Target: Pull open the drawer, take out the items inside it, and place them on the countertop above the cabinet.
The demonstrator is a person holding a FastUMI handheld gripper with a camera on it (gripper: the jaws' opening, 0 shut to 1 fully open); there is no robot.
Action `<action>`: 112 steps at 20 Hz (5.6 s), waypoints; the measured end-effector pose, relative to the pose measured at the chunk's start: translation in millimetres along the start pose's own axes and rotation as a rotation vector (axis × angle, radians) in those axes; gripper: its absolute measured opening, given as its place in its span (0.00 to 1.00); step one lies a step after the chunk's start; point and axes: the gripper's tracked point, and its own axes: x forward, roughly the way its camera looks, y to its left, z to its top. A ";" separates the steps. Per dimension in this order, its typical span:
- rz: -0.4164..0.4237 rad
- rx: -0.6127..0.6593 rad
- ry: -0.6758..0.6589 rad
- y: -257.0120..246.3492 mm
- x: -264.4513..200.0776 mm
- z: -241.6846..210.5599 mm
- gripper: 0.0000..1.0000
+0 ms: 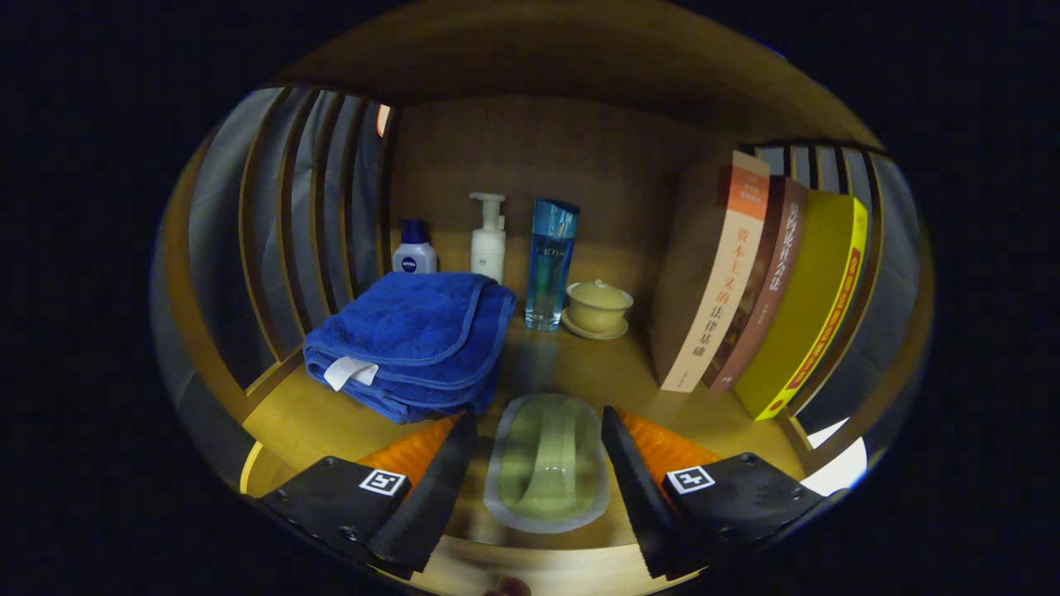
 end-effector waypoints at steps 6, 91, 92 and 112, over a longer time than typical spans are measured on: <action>-0.091 0.078 -0.120 -27.9 -44.7 39.3 0.98; -0.051 0.142 -0.304 23.1 -178.3 -153.1 0.99; -0.051 0.145 -0.304 23.0 -172.3 -151.8 0.99; -0.038 0.151 -0.277 16.0 -95.7 -136.9 0.99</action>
